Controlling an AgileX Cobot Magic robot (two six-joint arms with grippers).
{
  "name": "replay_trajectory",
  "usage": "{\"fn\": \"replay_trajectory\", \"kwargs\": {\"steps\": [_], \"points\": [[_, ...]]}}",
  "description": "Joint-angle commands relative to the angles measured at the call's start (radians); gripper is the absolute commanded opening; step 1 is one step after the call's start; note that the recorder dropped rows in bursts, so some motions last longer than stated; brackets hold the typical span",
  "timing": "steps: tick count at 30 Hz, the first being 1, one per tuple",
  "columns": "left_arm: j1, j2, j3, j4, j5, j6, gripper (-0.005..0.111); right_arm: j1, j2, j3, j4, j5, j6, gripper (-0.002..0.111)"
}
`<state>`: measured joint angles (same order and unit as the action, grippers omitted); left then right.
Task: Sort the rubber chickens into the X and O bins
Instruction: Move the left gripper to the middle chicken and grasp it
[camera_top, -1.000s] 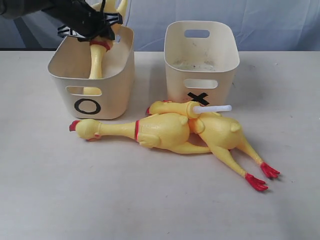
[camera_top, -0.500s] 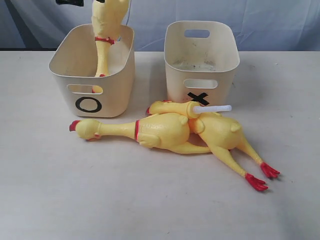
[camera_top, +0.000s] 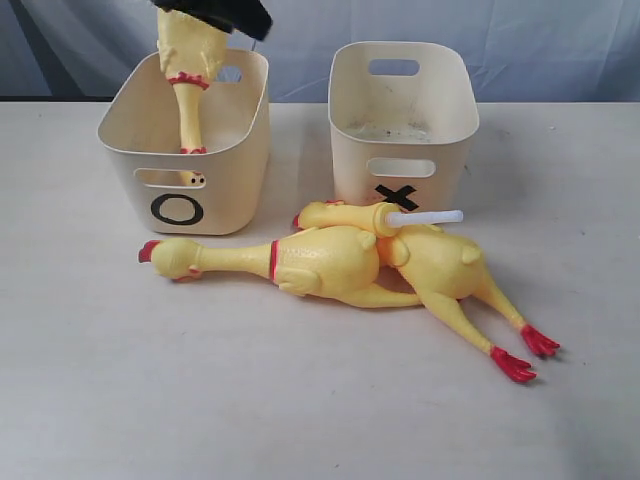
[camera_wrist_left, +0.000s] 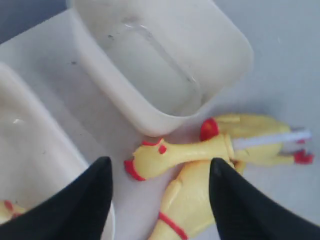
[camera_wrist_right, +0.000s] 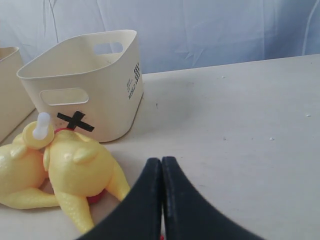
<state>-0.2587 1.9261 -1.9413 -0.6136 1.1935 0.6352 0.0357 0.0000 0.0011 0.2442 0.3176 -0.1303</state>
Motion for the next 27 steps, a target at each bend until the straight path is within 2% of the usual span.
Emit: {"fn": "replay_trajectory", "kwargs": {"steps": [1,4,8,12,17,24,26,27], "points": [[-0.151,0.011,0.008,0.269,0.028,0.175,0.054,0.005,0.000,-0.001,0.000,-0.013,0.000,-0.001],[-0.236,0.047,0.027,0.447,0.028,0.153,0.055,0.005,0.000,-0.001,0.000,-0.013,0.000,-0.001],[-0.310,0.114,0.067,0.534,0.028,0.149,0.059,0.005,0.000,-0.001,0.000,-0.013,0.000,-0.001],[-0.357,0.197,0.079,0.537,0.028,0.136,0.072,0.005,0.000,-0.001,0.000,-0.013,0.000,-0.001],[-0.389,0.291,0.080,0.507,0.028,0.117,0.072,0.005,0.000,-0.001,0.000,-0.013,0.000,-0.001],[-0.399,0.418,0.088,0.467,0.028,0.080,0.072,0.005,0.000,-0.001,0.000,-0.013,0.000,-0.001],[-0.399,0.478,0.099,0.437,0.028,0.044,0.072,0.005,0.000,-0.001,0.000,-0.013,0.000,-0.001],[-0.403,0.539,0.119,0.382,0.028,0.021,0.068,0.005,0.000,-0.001,0.000,-0.013,0.000,-0.001]]}}
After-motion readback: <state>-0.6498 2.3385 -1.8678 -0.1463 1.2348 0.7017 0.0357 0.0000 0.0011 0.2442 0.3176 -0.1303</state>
